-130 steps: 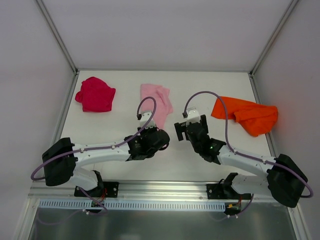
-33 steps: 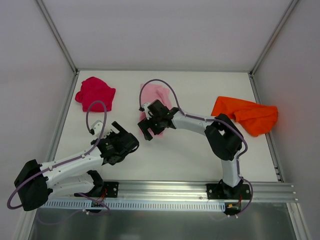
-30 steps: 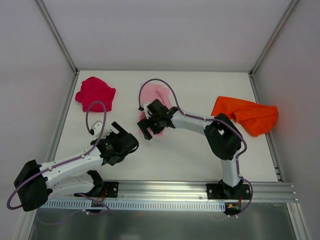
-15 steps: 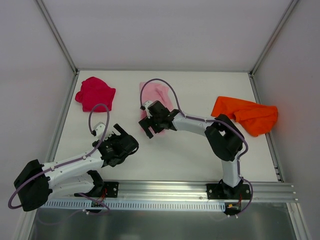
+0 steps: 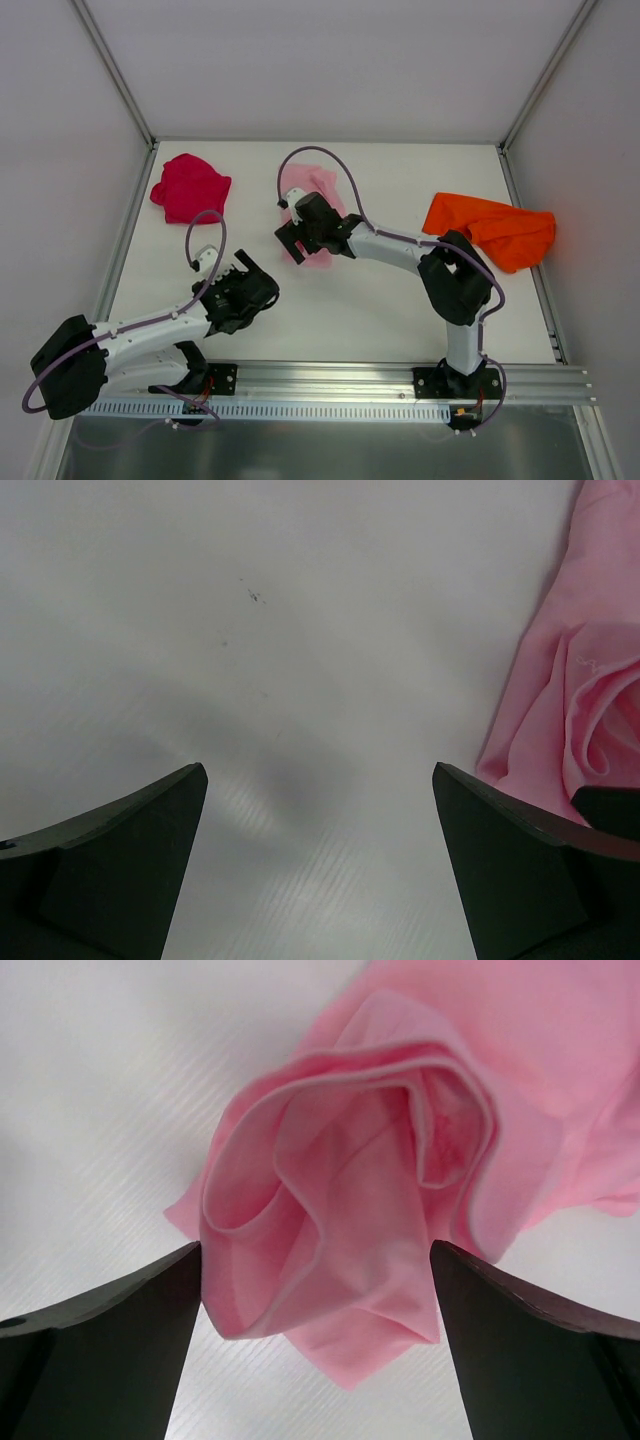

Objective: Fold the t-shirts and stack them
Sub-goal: Fold the folded rectangular tshirt in 1/3 of the way

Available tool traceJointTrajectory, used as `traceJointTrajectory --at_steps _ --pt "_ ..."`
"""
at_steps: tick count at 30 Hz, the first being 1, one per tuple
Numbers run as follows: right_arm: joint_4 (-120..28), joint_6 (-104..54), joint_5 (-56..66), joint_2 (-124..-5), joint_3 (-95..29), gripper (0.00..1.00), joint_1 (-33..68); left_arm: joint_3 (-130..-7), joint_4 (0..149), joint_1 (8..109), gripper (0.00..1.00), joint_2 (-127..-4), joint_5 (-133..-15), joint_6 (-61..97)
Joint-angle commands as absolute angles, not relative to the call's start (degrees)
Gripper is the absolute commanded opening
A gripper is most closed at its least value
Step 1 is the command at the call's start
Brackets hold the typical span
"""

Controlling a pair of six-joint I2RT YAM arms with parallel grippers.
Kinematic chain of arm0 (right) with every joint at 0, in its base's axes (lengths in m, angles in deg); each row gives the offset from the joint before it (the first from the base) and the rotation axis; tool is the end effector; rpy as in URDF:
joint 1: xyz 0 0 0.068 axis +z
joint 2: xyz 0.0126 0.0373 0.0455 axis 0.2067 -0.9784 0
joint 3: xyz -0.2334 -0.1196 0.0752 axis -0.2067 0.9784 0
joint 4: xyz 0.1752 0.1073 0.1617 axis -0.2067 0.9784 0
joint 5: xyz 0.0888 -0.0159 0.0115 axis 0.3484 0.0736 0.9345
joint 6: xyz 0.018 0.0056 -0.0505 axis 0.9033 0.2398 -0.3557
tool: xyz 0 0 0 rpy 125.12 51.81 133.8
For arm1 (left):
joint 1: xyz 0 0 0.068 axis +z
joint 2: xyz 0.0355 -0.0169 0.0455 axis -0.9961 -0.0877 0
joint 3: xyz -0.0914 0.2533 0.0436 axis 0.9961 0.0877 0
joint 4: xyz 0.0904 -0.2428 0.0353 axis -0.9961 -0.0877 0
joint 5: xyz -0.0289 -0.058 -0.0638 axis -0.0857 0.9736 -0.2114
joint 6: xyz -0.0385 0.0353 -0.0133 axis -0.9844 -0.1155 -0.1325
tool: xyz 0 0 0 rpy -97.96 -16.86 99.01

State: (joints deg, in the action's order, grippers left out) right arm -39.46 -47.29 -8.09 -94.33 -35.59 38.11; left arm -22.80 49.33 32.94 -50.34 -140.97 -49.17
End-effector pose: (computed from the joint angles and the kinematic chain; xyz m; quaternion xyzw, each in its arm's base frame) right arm 0.2829 0.3324 0.2081 -0.4743 0.7720 0.0844 0.4147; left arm 0.1328 -0.1208 0.1809 -0.3304 0.7784 -0.0351 0.5327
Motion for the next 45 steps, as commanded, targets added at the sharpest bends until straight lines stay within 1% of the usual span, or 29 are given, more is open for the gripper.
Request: traceJointTrajectory --at_steps 1,8,14,19,24,27,29,34,40,43,45 --pt "-40.7 -50.4 -11.9 -90.7 -39.1 1.00 38.4 -21.4 51.5 33.3 0.99 -49.3 -141.4 -47.9" --pt "-42.8 -55.2 -21.5 -90.7 -39.3 1.00 38.6 -19.8 51.3 33.2 0.99 -47.4 -141.4 -47.7" --pt "-42.6 -55.7 -23.8 -91.3 -40.1 1.00 38.3 -18.8 51.7 33.2 0.99 -45.8 -140.7 -47.0" --pt "-42.7 -59.1 -30.9 -91.2 -41.5 1.00 37.2 -17.8 51.6 32.8 0.99 -44.4 -140.1 -46.7" --pt "-43.3 -61.6 -33.0 -92.0 -43.7 1.00 35.4 -16.9 51.5 32.7 0.99 -42.5 -139.9 -45.6" --pt "-44.5 -64.0 -38.1 -92.1 -44.5 1.00 35.6 -16.5 50.4 32.7 0.99 -41.0 -140.2 -45.6" --pt "-44.8 -63.7 -37.6 -91.4 -43.6 1.00 35.5 -16.1 51.3 32.7 0.99 -40.9 -140.0 -45.1" --pt "-36.5 -57.4 -25.3 -87.1 -42.0 1.00 35.7 -16.1 52.3 32.7 0.99 -42.3 -139.9 -44.8" --pt "-35.8 -54.5 -22.0 -83.2 -37.4 1.00 36.0 -16.1 54.0 32.7 0.99 -42.4 -139.1 -43.4" --pt "-32.0 -52.9 -16.6 -83.0 -37.7 1.00 36.1 -16.3 54.7 32.7 0.99 -42.5 -139.1 -42.5" --pt "-29.1 -51.8 -8.3 -83.1 -38.1 1.00 36.1 -16.2 55.7 32.7 0.99 -42.9 -138.9 -42.1"
